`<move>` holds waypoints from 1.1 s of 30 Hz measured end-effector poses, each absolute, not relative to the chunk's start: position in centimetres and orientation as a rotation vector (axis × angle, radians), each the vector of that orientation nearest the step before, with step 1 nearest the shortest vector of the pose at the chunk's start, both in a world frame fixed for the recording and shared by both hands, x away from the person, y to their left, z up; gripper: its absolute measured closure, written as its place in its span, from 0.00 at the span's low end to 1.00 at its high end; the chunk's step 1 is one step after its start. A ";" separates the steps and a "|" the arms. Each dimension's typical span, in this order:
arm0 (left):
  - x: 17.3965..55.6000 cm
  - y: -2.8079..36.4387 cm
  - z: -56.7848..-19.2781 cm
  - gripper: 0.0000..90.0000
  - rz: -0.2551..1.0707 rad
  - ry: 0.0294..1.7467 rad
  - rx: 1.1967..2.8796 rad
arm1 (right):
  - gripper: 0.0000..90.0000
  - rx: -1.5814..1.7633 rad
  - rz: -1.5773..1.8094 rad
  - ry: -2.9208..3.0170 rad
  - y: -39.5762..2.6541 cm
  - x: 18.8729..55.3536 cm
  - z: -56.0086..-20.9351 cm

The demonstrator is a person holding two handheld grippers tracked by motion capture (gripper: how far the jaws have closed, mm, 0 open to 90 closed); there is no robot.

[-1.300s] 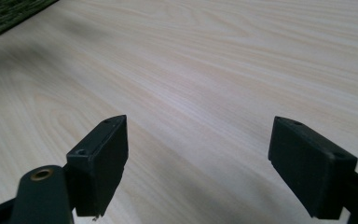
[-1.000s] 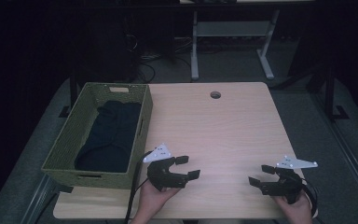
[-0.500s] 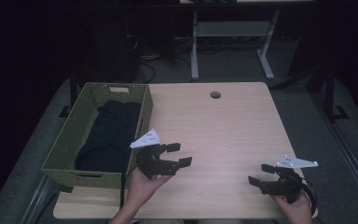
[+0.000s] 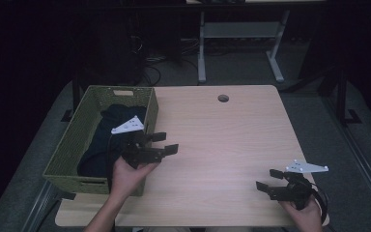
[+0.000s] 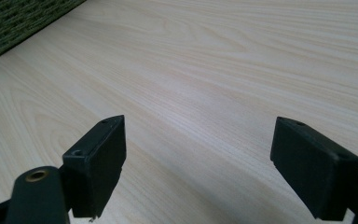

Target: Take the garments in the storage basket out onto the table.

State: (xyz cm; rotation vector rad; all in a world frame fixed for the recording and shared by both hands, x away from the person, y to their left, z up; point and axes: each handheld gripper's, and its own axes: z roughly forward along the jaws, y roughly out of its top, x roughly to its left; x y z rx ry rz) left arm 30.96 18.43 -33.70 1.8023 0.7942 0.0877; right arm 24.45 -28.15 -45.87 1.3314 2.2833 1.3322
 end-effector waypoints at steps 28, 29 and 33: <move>36.1 28.7 -33.3 0.29 0.088 1.036 1.714 | 0.19 1.330 1.359 2.279 -28.3 24.2 -45.6; 36.2 28.9 -33.4 0.29 0.086 1.041 1.714 | 0.19 1.329 1.376 2.283 -28.3 24.2 -45.6; 37.0 29.8 -33.6 0.30 0.092 1.078 1.719 | 0.19 1.318 1.393 2.284 -28.2 24.2 -45.4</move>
